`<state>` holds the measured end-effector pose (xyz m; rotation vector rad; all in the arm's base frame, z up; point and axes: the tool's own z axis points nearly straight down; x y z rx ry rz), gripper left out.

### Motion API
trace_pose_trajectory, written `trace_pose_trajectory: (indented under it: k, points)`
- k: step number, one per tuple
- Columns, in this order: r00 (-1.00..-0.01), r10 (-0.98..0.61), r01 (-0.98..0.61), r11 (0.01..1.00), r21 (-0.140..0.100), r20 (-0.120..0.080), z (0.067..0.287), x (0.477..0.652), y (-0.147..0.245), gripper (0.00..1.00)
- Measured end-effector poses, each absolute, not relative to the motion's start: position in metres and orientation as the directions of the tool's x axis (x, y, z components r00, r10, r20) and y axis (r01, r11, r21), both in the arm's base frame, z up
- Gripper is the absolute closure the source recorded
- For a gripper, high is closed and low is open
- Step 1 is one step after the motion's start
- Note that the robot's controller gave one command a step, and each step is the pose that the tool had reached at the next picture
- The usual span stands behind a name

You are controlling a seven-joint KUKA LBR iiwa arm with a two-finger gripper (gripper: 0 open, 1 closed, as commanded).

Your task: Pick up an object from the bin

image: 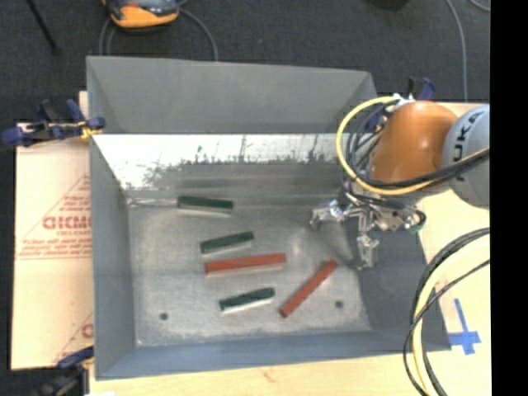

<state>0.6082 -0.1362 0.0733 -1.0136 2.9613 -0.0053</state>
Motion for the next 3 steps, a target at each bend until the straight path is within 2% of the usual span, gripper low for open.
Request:
trace_pose_trajectory:
  k: [1,2,3]
  points:
    - [-0.79,-0.613,-0.613,0.79,-0.007,-0.01,0.073,0.608,-0.136,0.0]
    - [-0.653,-0.757,-0.757,0.653,0.003,0.001,0.14,0.532,-0.07,0.0]
    - [-0.487,-0.873,-0.873,0.487,-0.005,-0.002,0.073,0.531,-0.119,1.0]
